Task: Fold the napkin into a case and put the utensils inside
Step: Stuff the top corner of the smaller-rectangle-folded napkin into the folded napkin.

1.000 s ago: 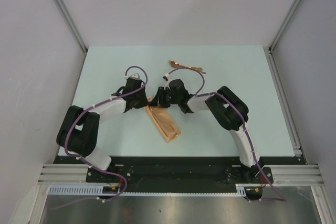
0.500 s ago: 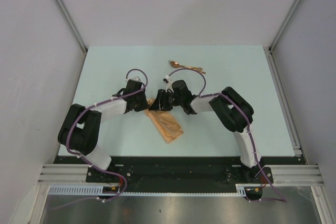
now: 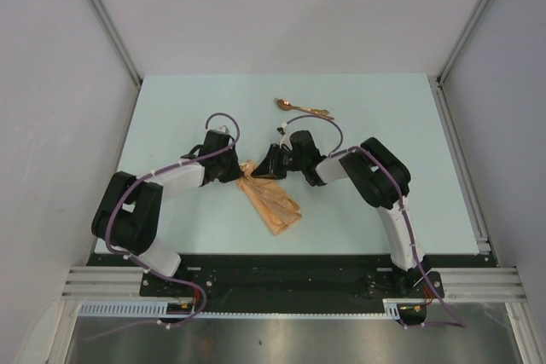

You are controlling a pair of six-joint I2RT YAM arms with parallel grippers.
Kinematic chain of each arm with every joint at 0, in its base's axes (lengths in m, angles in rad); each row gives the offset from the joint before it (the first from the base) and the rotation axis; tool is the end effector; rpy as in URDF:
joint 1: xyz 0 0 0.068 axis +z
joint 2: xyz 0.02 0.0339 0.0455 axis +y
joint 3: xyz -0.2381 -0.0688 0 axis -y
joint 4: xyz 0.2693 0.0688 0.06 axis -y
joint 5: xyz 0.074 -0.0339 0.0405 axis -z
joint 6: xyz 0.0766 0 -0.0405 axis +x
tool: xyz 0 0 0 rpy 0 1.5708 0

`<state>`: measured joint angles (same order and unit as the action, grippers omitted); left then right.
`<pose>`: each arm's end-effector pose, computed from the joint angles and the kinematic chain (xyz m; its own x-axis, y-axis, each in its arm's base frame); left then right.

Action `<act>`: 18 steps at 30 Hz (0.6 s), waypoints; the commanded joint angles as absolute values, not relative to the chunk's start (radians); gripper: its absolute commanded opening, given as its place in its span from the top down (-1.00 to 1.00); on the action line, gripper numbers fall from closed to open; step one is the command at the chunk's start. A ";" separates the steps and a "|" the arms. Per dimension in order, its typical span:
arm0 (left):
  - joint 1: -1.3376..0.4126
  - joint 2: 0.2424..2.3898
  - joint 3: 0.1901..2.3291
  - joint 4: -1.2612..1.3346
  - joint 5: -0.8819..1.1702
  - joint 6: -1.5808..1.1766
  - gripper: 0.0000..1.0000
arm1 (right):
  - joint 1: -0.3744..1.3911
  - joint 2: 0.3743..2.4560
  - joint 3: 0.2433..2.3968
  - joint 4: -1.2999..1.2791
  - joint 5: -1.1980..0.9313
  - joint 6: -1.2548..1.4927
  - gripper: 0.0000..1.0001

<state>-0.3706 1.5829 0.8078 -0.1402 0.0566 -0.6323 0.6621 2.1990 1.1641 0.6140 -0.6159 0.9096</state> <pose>0.3237 -0.1304 0.0867 -0.8288 -0.3110 -0.4652 -0.1191 0.9103 -0.3964 0.3464 0.3261 0.0495 -0.9222 0.0980 -0.3742 -0.3092 0.3945 0.8653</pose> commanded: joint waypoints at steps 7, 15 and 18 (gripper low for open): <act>-0.364 1.517 0.805 -0.137 0.100 -0.658 1.00 | 0.706 2.275 1.238 0.597 -0.585 0.905 1.00; -0.364 1.537 0.810 -0.100 0.130 -0.709 1.00 | 0.749 2.289 1.253 0.584 -0.438 0.976 1.00; -0.362 1.586 0.833 -0.103 0.150 -0.733 1.00 | 0.758 2.309 1.244 0.609 -0.364 0.962 1.00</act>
